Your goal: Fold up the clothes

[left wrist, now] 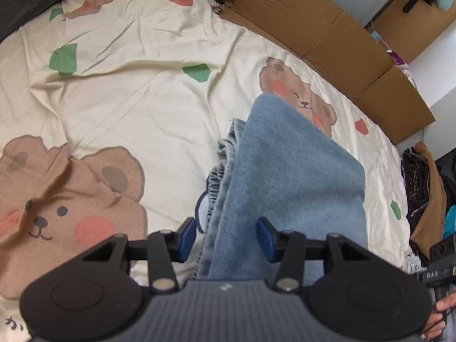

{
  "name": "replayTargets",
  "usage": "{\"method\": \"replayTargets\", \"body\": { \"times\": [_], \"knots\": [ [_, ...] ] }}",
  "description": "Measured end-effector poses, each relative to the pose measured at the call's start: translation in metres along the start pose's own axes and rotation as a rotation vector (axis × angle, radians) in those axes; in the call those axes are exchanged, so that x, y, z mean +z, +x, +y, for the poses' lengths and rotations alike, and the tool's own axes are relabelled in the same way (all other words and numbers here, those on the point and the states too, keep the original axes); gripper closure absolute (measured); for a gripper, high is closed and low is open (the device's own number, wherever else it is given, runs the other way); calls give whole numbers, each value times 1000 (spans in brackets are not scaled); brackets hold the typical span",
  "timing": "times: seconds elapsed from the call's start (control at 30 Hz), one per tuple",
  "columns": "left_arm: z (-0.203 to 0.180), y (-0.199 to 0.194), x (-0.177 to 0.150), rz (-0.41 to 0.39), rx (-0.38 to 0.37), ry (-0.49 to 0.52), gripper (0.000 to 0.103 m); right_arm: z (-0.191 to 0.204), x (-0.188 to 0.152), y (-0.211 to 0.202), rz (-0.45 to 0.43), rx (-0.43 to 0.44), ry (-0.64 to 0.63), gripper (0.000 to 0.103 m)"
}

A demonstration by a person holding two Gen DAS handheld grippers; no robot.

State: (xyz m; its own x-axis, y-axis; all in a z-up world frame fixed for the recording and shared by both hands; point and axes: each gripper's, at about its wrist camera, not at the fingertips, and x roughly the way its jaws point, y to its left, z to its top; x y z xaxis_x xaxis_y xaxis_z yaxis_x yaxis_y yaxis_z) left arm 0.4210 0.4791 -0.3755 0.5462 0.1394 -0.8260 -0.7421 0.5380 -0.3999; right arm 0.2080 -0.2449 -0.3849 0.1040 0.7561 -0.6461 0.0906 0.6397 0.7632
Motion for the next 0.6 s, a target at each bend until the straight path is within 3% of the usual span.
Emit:
{"method": "replayTargets", "body": {
  "times": [0.13,0.3,0.37,0.43,0.6],
  "knots": [
    [8,6,1,9,-30,-27,44,-6,12,5,-27,26,-18,56],
    [19,12,-3,22,-80,-82,46,-3,19,22,-28,51,-34,57],
    [21,13,-4,29,-104,-102,54,2,20,23,-32,52,-69,66],
    [20,13,-4,34,-114,-105,58,9,21,20,-34,48,-116,82],
    [18,13,-6,35,-126,-112,58,24,23,2,-52,57,-123,85]
  ]
}}
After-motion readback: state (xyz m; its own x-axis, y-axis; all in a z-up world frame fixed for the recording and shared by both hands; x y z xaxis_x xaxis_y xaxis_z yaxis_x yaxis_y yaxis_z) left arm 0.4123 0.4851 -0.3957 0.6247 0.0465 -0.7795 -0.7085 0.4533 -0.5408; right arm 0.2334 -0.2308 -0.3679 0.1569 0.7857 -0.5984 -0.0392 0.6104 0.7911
